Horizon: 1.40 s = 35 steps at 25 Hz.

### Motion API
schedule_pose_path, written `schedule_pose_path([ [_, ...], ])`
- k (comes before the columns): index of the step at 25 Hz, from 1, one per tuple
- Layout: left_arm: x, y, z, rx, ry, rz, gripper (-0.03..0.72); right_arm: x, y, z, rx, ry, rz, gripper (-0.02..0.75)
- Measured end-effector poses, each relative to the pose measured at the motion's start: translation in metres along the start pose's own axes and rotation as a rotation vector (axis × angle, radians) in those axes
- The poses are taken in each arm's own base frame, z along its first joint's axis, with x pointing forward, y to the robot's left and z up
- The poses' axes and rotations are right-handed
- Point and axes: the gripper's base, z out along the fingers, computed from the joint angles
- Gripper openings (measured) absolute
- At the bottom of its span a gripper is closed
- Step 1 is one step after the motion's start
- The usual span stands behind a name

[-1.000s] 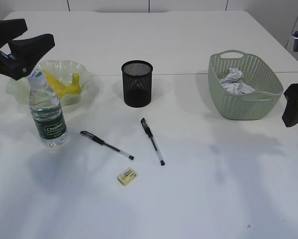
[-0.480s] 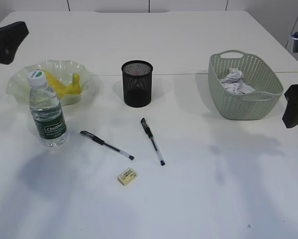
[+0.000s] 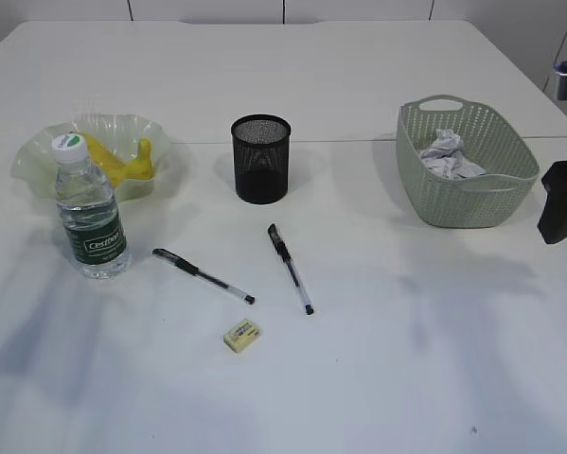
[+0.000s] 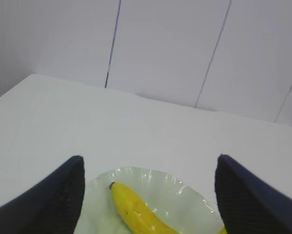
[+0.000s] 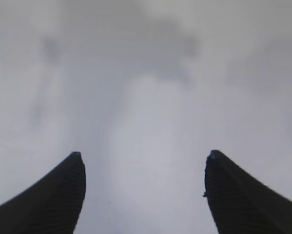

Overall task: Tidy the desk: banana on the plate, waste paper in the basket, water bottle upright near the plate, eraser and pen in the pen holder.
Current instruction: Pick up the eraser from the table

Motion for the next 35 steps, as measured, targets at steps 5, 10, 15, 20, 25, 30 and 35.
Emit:
schedule_pose_path([
  [5,-0.006,0.001,-0.008,-0.074,0.107,0.042,0.588,0.0,0.0,0.0,0.0,0.0,0.0,0.568],
  [10,-0.013,-0.001,-0.023,-0.142,0.232,0.066,0.587,0.0,0.0,0.0,0.0,0.002,-0.001,0.568],
  [15,-0.026,-0.006,-0.041,-0.186,0.327,0.117,0.581,0.0,0.0,0.0,-0.002,0.002,0.0,0.568],
  [20,-0.028,-0.016,-0.06,-0.241,0.495,0.136,0.58,0.0,0.001,0.0,-0.014,0.002,0.0,0.568],
  [25,-0.041,-0.031,-0.072,-0.29,0.66,0.156,0.579,0.002,0.004,0.0,-0.04,0.024,-0.008,0.568],
  [30,-0.056,-0.041,-0.079,-0.347,0.822,0.141,0.579,0.004,0.008,0.0,-0.087,0.042,0.013,0.568],
  [35,-0.055,-0.048,-0.091,-0.304,1.031,0.154,0.578,0.002,0.021,-0.005,-0.12,0.051,-0.017,0.535],
])
